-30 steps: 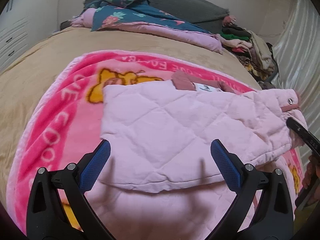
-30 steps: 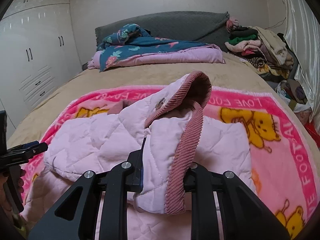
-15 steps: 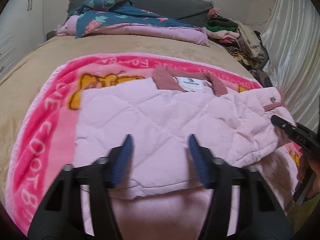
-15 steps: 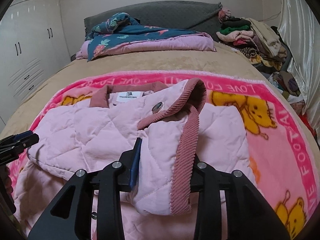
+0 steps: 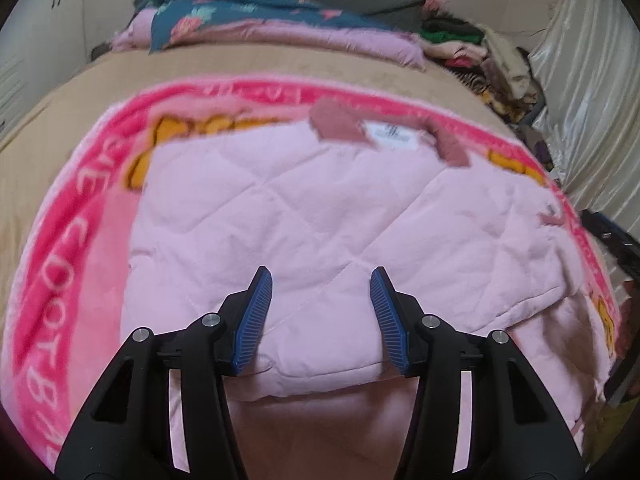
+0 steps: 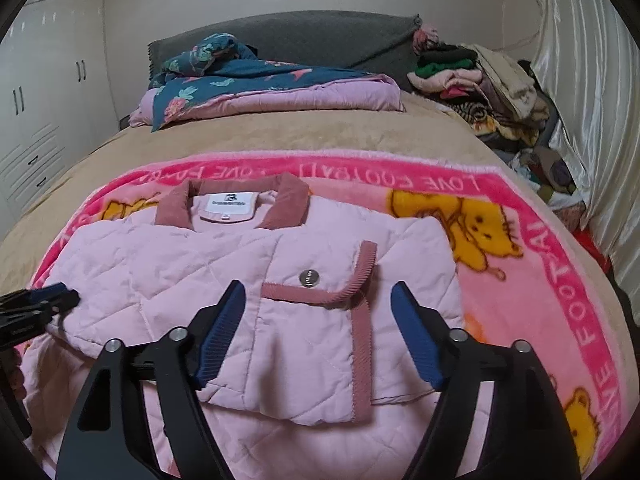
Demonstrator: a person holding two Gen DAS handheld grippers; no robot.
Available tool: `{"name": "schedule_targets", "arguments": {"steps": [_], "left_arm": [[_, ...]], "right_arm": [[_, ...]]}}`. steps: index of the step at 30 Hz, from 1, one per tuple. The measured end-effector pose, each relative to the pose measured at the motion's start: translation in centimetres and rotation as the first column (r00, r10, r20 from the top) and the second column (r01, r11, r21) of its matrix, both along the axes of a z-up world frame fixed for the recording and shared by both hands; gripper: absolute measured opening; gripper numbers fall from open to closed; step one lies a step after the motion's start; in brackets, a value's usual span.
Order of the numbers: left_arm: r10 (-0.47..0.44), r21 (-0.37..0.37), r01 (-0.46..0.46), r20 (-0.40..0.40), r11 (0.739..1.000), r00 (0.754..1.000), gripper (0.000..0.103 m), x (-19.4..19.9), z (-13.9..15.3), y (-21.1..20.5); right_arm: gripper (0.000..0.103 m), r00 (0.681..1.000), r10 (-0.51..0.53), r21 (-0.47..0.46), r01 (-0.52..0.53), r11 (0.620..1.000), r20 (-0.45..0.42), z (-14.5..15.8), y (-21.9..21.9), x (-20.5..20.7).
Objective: Fold large clothes
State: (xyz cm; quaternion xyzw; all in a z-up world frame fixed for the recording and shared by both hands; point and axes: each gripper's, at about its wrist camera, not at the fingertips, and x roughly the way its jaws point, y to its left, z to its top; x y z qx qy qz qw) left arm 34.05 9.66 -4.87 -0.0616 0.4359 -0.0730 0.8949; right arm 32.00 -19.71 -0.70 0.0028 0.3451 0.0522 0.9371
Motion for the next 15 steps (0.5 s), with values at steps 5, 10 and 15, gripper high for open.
{"name": "schedule_targets", "arguments": {"steps": [5, 10, 15], "left_arm": [[0.025, -0.013, -0.026, -0.051, 1.0, 0.998, 0.046, 0.2, -2.4, 0.8], [0.028, -0.028, -0.03, -0.048, 0.999, 0.998, 0.046, 0.0, -2.8, 1.0], [0.024, -0.017, -0.025, -0.043, 1.0, 0.999, 0.046, 0.0, -2.4, 0.8]], "right_arm": [[0.083, 0.997, 0.072, 0.001, -0.072, 0.997, -0.003, 0.7, 2.2, 0.0], [0.088, 0.981, 0.189, -0.021, -0.19, 0.982, -0.045, 0.2, 6.2, 1.0], [0.093, 0.967, 0.209, -0.021, -0.215, 0.976, -0.145, -1.8, 8.3, 2.9]]}}
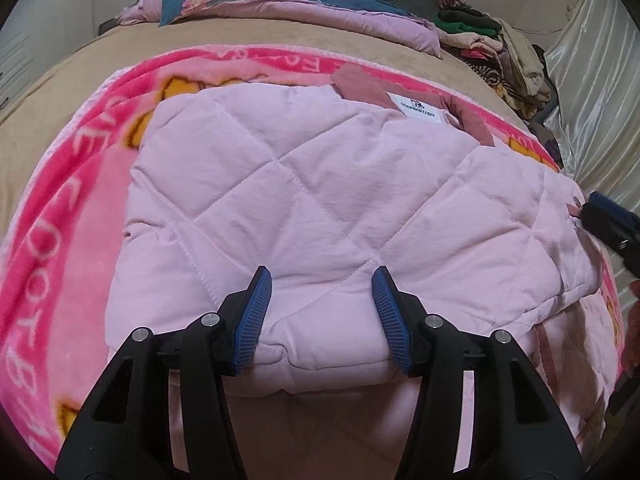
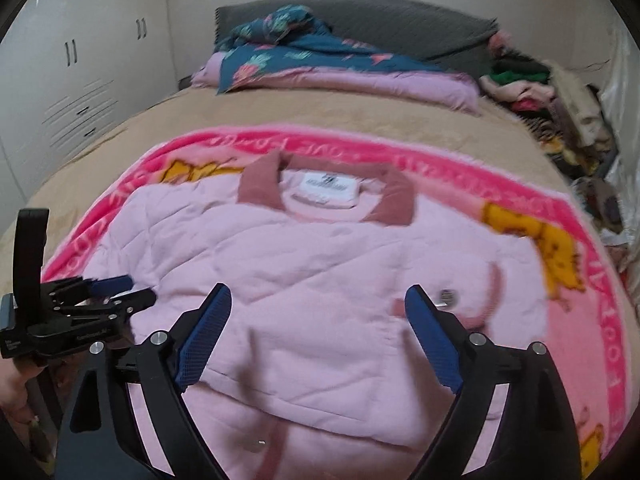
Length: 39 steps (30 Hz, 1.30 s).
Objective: Fold large clothes
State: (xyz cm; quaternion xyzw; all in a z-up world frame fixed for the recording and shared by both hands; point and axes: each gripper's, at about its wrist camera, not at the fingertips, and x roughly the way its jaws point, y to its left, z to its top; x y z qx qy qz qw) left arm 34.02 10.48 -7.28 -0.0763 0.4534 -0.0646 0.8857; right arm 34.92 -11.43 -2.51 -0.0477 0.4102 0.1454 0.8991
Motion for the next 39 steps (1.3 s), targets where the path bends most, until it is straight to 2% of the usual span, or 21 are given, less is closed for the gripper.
{"name": "schedule_targets", "arguments": {"steps": [2, 3, 5, 11, 19, 24, 32, 34, 36, 39], "left_arm": [[0.0, 0.002, 0.0, -0.001, 1.0, 1.0, 0.046, 0.0, 0.1, -0.1], [-0.001, 0.002, 0.001, -0.002, 1.0, 1.0, 0.046, 0.1, 0.1, -0.1], [-0.004, 0.012, 0.004, -0.003, 1.0, 1.0, 0.046, 0.1, 0.1, -0.2], [-0.005, 0.03, 0.005, -0.005, 1.0, 1.0, 0.045, 0.2, 0.4, -0.5], [-0.004, 0.047, 0.005, -0.004, 0.999, 1.0, 0.049, -0.3, 1.2, -0.8], [-0.001, 0.054, 0.001, -0.005, 0.999, 1.0, 0.053, -0.9, 1.8, -1.0], [0.004, 0.079, -0.004, 0.002, 0.997, 1.0, 0.069, -1.9, 3.4, -1.5], [0.003, 0.093, -0.004, 0.011, 0.996, 1.0, 0.079, -2.3, 4.1, -1.7], [-0.003, 0.11, 0.0, 0.024, 0.994, 1.0, 0.082, -2.7, 4.8, -2.0], [-0.004, 0.135, -0.003, 0.052, 0.991, 0.999, 0.094, -3.4, 6.0, -2.3]], "right_arm": [[0.094, 0.995, -0.026, -0.035, 0.022, 0.999, -0.1, -2.6, 0.2, 1.1], [0.097, 0.99, -0.03, -0.046, 0.024, 0.999, -0.139, -4.0, 0.2, 1.7], [0.099, 0.99, -0.04, -0.053, 0.033, 0.998, -0.139, -5.9, 0.2, 2.1], [0.099, 0.994, -0.06, -0.043, 0.056, 0.998, -0.097, -6.3, 0.1, 1.4], [0.099, 0.994, -0.092, -0.008, 0.092, 0.996, -0.061, -5.4, -0.6, -0.3], [0.099, 0.994, -0.101, 0.054, 0.104, 0.993, -0.044, -4.2, -1.4, -2.1], [0.099, 0.993, -0.121, 0.126, 0.119, 0.985, 0.002, -1.8, -2.3, -5.2], [0.099, 0.992, -0.121, 0.138, 0.118, 0.983, 0.018, -1.0, -2.4, -5.9], [0.099, 0.992, -0.122, 0.149, 0.116, 0.982, 0.031, -0.2, -2.5, -6.6], [0.099, 0.99, -0.129, 0.163, 0.119, 0.979, 0.052, 0.9, -2.6, -7.4]]}}
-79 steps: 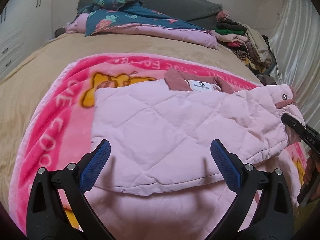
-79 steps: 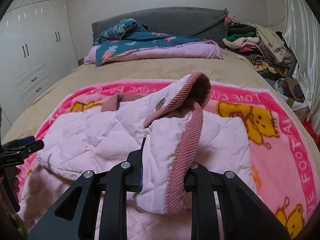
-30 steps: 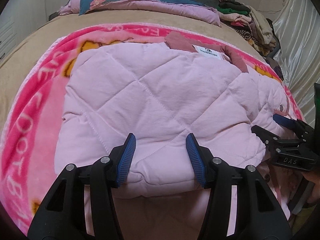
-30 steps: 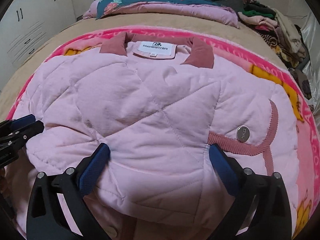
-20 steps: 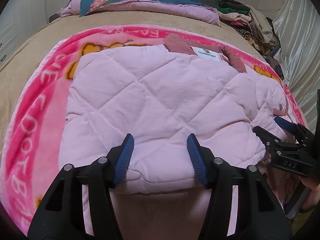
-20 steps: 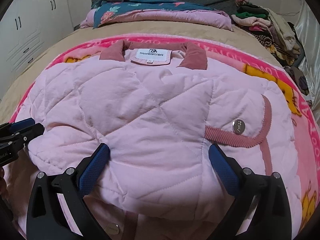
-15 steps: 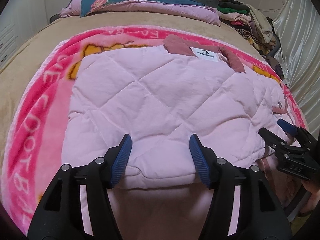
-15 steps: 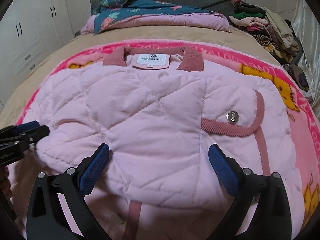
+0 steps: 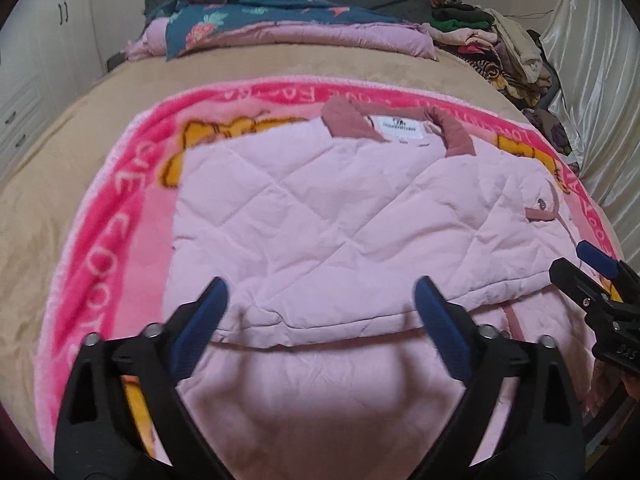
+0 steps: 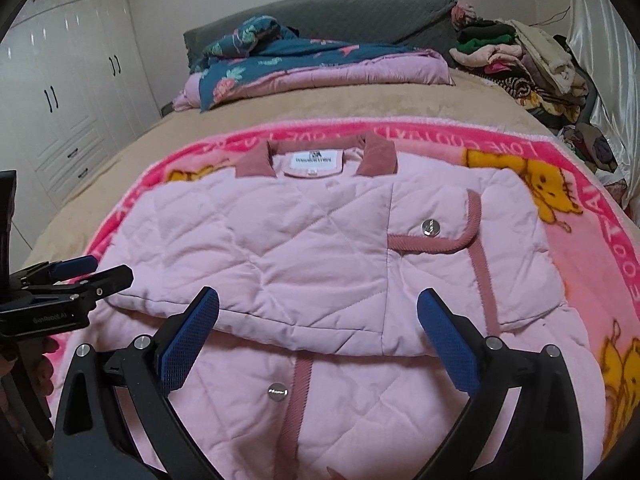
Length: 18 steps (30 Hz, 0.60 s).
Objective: Fold large clothes
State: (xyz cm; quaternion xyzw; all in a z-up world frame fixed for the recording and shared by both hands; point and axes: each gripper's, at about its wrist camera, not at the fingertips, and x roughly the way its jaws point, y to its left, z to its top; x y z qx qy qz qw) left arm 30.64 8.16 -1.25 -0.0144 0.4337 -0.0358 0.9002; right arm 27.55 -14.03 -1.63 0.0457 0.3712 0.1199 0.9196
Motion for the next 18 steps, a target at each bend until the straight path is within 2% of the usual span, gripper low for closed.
{"name": "schedule_targets", "arguments": {"steps": [11, 18], "left_arm": [[0.014, 0.025, -0.015, 0.058, 1.0, 0.998, 0.094, -2.3, 3.1, -0.1], [0.032, -0.007, -0.031, 0.114, 0.999, 0.993, 0.094, -4.1, 5.1, 0.9]], "right_arm": [[0.099, 0.998, -0.015, 0.037, 0.013, 0.999, 0.06, 2.8, -0.6, -2.5], [0.099, 0.996, -0.012, 0.042, 0.008, 0.999, 0.09, 4.2, -0.9, -4.3]]}}
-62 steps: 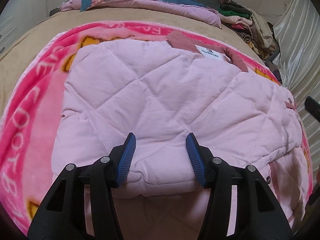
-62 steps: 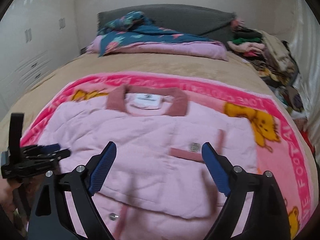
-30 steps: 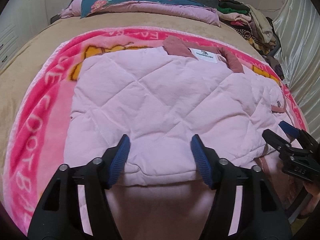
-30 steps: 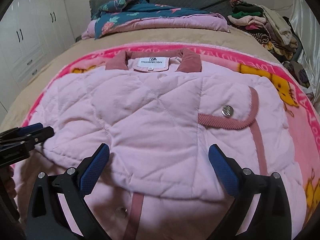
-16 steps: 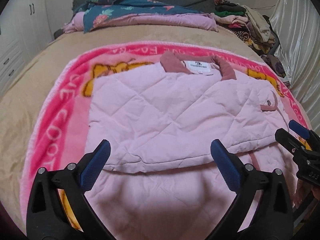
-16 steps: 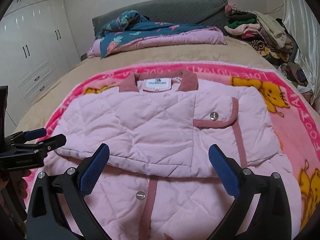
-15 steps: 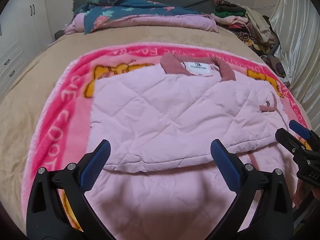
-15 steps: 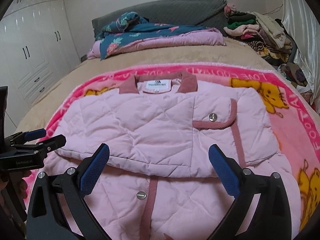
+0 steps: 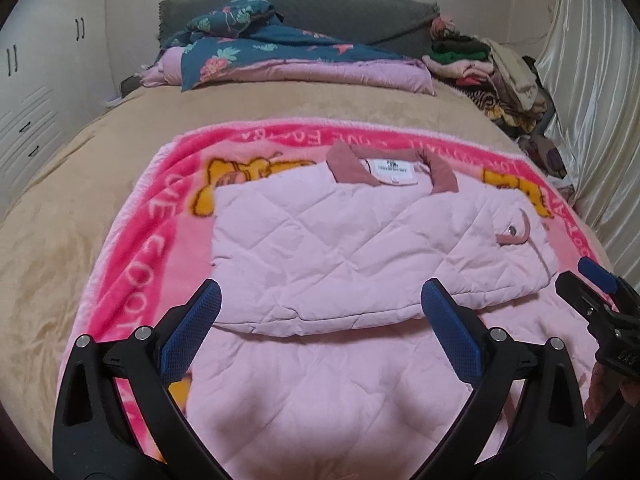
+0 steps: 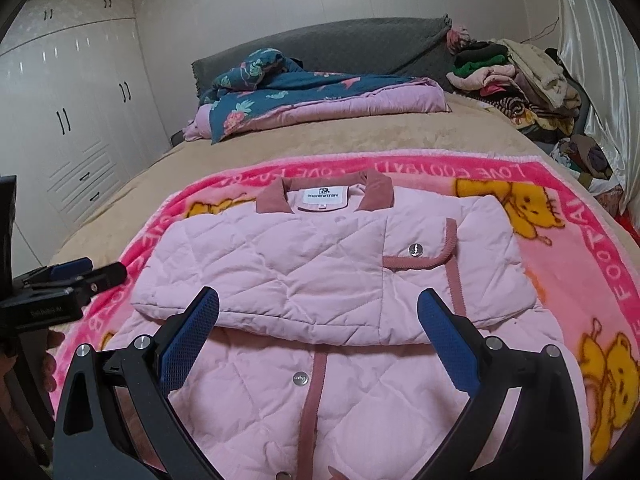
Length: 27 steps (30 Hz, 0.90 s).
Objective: Fold large clothes
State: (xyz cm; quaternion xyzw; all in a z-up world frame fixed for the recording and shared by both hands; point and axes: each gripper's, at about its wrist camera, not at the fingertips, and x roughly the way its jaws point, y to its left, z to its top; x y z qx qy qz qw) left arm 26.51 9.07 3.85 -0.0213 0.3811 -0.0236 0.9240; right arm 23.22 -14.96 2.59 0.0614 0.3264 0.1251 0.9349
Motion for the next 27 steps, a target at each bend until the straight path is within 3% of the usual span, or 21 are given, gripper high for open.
{"name": "schedule_targets", "arguments": {"steps": [11, 27], "left_arm": [[0.018, 0.049, -0.02, 0.024, 0.999, 1.0, 0.094, -3.0, 0.4, 0.5], [0.023, 0.031, -0.024, 0.043, 0.999, 0.999, 0.094, -7.5, -1.2, 0.5]], "right_arm": [[0.099, 0.999, -0.006, 0.008, 0.006, 1.0, 0.034, 1.6, -1.5, -2.5], [0.099, 0.998, -0.041, -0.003, 0.042, 0.999, 0.038, 1.3, -4.3, -6.6]]}}
